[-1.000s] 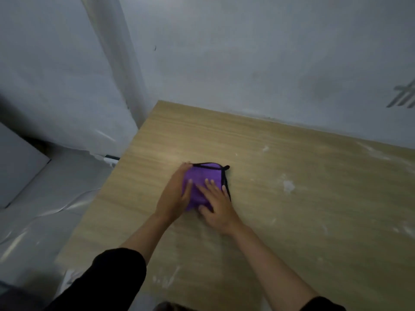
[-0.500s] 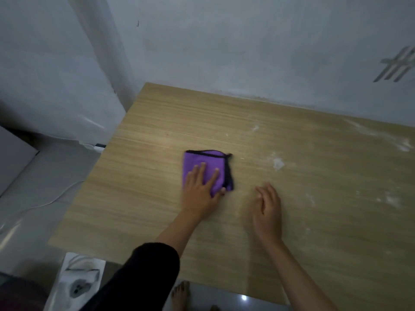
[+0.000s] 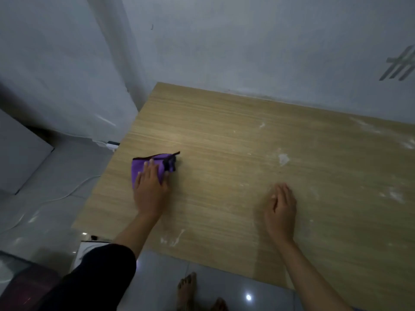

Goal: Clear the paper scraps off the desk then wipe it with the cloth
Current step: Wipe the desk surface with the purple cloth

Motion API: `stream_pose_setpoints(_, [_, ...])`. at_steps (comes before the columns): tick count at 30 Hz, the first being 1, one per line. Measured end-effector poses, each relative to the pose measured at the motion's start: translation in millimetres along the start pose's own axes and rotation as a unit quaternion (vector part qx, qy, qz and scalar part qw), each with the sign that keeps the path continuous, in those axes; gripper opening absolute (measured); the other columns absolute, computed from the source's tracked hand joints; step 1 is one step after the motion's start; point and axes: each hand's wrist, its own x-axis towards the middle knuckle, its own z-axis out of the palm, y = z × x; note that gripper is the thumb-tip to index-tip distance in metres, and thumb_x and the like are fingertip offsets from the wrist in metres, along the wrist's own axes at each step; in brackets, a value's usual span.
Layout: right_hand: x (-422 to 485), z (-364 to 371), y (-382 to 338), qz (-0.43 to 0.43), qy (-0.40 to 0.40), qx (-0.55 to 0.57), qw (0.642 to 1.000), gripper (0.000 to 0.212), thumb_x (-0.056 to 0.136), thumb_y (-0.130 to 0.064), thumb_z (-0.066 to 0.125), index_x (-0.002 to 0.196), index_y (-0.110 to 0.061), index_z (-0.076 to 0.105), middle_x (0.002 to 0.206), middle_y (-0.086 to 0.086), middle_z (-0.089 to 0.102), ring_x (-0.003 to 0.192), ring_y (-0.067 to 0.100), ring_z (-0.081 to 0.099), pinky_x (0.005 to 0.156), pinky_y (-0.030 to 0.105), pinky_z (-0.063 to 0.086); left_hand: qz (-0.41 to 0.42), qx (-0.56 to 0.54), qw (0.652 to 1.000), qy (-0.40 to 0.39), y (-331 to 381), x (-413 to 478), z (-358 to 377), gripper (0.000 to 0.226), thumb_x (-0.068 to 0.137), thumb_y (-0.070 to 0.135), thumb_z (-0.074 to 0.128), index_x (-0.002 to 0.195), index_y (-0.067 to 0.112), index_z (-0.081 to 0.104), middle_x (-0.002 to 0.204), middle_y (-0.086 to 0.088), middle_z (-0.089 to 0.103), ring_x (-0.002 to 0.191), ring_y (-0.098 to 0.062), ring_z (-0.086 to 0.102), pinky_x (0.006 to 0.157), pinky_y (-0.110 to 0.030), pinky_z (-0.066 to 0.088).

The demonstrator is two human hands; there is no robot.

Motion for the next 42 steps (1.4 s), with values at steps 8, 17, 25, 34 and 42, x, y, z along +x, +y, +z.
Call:
stream_pose_setpoints(8, [-36.6, 1.7, 9.6, -0.018, -0.061, -0.079, 0.995, 0.072, 0.085, -0.038, 0.011, 0.133, 0.006, 0.041, 0.144, 0.022, 0.038, 0.139, 0.032, 0.027, 0.116, 0.042, 0.010, 0.072, -0.050, 0.988, -0.128, 28.6, -85.7, 39.9, 0.052, 0.084, 0.032, 0.039, 0.120, -0.001, 0.056, 0.127, -0.021, 0.058, 0.117, -0.042, 0.053, 0.096, -0.054, 0.043])
stream_pose_setpoints(17, [-57.0, -13.3, 15.0, -0.038, -0.064, -0.060, 0.995, 0.067, 0.088, -0.035, 0.013, 0.135, 0.005, 0.038, 0.146, 0.019, 0.036, 0.140, 0.028, 0.024, 0.118, 0.039, 0.007, -0.024, -0.203, 0.975, -0.090, 60.1, -110.0, 15.6, 0.035, 0.092, 0.010, 0.046, 0.126, 0.013, 0.050, 0.122, -0.014, 0.060, 0.115, -0.030, 0.054, 0.091, -0.038, 0.042])
stream_pose_setpoints(25, [-68.9, -39.1, 35.2, -0.012, -0.095, -0.151, 0.984, 0.076, 0.083, -0.041, 0.001, 0.142, -0.002, 0.027, 0.152, 0.014, 0.024, 0.143, 0.026, 0.014, 0.118, 0.043, 0.003, -0.053, -0.026, 0.997, -0.049, -35.1, -119.6, -7.4, 0.048, 0.095, 0.027, 0.043, 0.136, 0.001, 0.037, 0.146, -0.022, 0.035, 0.138, -0.033, 0.028, 0.116, -0.047, 0.022])
stream_pose_setpoints(34, [-65.8, -46.0, 43.5, -0.022, -0.090, -0.180, 0.979, 0.062, 0.089, -0.033, 0.011, 0.138, -0.006, 0.037, 0.146, 0.009, 0.039, 0.138, 0.021, 0.031, 0.113, 0.038, 0.017, 0.142, -0.035, 0.972, -0.185, 93.7, -172.3, 79.5, 0.051, 0.081, 0.034, 0.039, 0.124, 0.007, 0.048, 0.126, -0.019, 0.059, 0.115, -0.037, 0.056, 0.102, -0.041, 0.032])
stream_pose_setpoints(42, [-57.6, -60.5, 42.9, -0.030, -0.067, -0.121, 0.990, 0.059, 0.090, -0.034, 0.014, 0.133, -0.009, 0.047, 0.140, 0.008, 0.048, 0.132, 0.021, 0.040, 0.105, 0.036, 0.027, -0.015, -0.344, 0.930, -0.130, 154.3, -140.8, 47.5, 0.020, 0.095, 0.007, 0.043, 0.112, 0.001, 0.053, 0.103, -0.012, 0.058, 0.094, -0.016, 0.051, 0.077, -0.021, 0.033])
